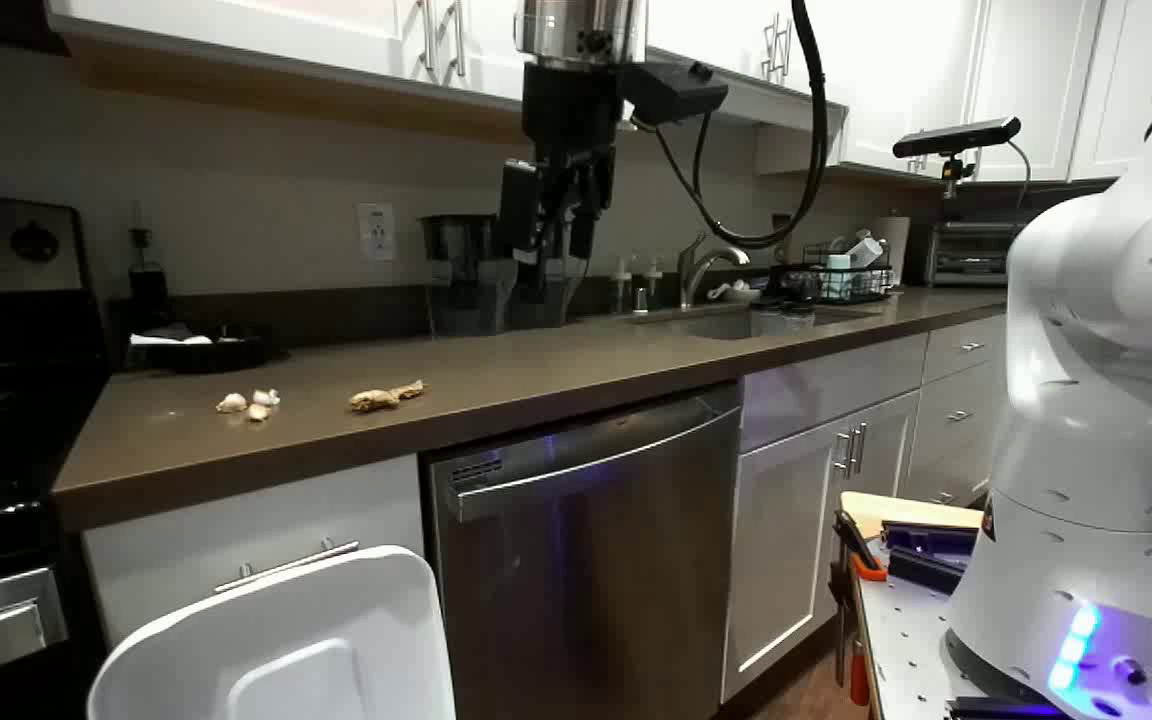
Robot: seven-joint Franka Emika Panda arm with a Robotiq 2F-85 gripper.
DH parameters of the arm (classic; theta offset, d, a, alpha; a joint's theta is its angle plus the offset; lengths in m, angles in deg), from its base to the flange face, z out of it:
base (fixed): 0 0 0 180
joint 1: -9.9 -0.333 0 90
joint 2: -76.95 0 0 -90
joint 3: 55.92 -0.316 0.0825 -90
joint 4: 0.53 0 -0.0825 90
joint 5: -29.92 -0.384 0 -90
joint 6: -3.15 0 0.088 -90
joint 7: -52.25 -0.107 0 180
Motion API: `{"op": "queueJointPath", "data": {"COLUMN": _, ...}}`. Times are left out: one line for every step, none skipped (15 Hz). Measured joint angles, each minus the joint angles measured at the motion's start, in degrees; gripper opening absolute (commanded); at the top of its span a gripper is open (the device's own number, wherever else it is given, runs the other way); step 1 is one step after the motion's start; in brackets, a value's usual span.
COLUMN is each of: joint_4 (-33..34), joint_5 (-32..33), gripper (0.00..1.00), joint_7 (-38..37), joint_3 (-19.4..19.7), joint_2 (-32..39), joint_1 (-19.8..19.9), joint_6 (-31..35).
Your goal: Throw the pice of paper in the white bin
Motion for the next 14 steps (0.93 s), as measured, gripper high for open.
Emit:
{"op": "queueJointPath", "data": {"joint_4": 0.0, "joint_5": 0.0, "gripper": 1.0, "joint_7": 0.0, "joint_3": 0.0, "joint_2": 0.0, "joint_1": 0.0, "joint_6": 0.0}}
{"op": "queueJointPath", "data": {"joint_4": 0.0, "joint_5": 0.0, "gripper": 1.0, "joint_7": 0.0, "joint_3": 0.0, "joint_2": 0.0, "joint_1": 0.0, "joint_6": 0.0}}
{"op": "queueJointPath", "data": {"joint_4": 0.0, "joint_5": 0.0, "gripper": 1.0, "joint_7": 0.0, "joint_3": 0.0, "joint_2": 0.0, "joint_1": 0.0, "joint_6": 0.0}}
{"op": "queueJointPath", "data": {"joint_4": 0.0, "joint_5": 0.0, "gripper": 1.0, "joint_7": 0.0, "joint_3": 0.0, "joint_2": 0.0, "joint_1": 0.0, "joint_6": 0.0}}
{"op": "queueJointPath", "data": {"joint_4": 0.0, "joint_5": 0.0, "gripper": 1.0, "joint_7": 0.0, "joint_3": 0.0, "joint_2": 0.0, "joint_1": 0.0, "joint_6": 0.0}}
{"op": "queueJointPath", "data": {"joint_4": 0.0, "joint_5": 0.0, "gripper": 1.0, "joint_7": 0.0, "joint_3": 0.0, "joint_2": 0.0, "joint_1": 0.0, "joint_6": 0.0}}
{"op": "queueJointPath", "data": {"joint_4": 0.0, "joint_5": 0.0, "gripper": 1.0, "joint_7": 0.0, "joint_3": 0.18, "joint_2": 0.0, "joint_1": -0.17, "joint_6": -0.02}}
{"op": "queueJointPath", "data": {"joint_4": 0.0, "joint_5": 0.01, "gripper": 1.0, "joint_7": 0.0, "joint_3": 0.55, "joint_2": 0.01, "joint_1": -0.47, "joint_6": -0.02}}
{"op": "queueJointPath", "data": {"joint_4": 0.0, "joint_5": 0.35, "gripper": 1.0, "joint_7": 0.06, "joint_3": 1.1, "joint_2": 0.22, "joint_1": -0.56, "joint_6": 0.36}}
{"op": "queueJointPath", "data": {"joint_4": 0.0, "joint_5": 1.06, "gripper": 1.0, "joint_7": 0.24, "joint_3": 1.9, "joint_2": 0.75, "joint_1": -0.54, "joint_6": 1.39}}
{"op": "queueJointPath", "data": {"joint_4": 0.01, "joint_5": 1.68, "gripper": 1.0, "joint_7": 1.01, "joint_3": 2.96, "joint_2": 1.75, "joint_1": -0.55, "joint_6": 3.41}}
{"op": "queueJointPath", "data": {"joint_4": 0.03, "joint_5": 2.04, "gripper": 1.0, "joint_7": 2.31, "joint_3": 4.19, "joint_2": 3.06, "joint_1": -0.56, "joint_6": 5.96}}
{"op": "queueJointPath", "data": {"joint_4": 0.11, "joint_5": 2.06, "gripper": 1.0, "joint_7": 4.29, "joint_3": 5.5, "joint_2": 4.74, "joint_1": -0.59, "joint_6": 9.08}}
{"op": "queueJointPath", "data": {"joint_4": 0.34, "joint_5": 2.06, "gripper": 1.0, "joint_7": 6.49, "joint_3": 6.8, "joint_2": 6.71, "joint_1": -0.62, "joint_6": 12.19}}
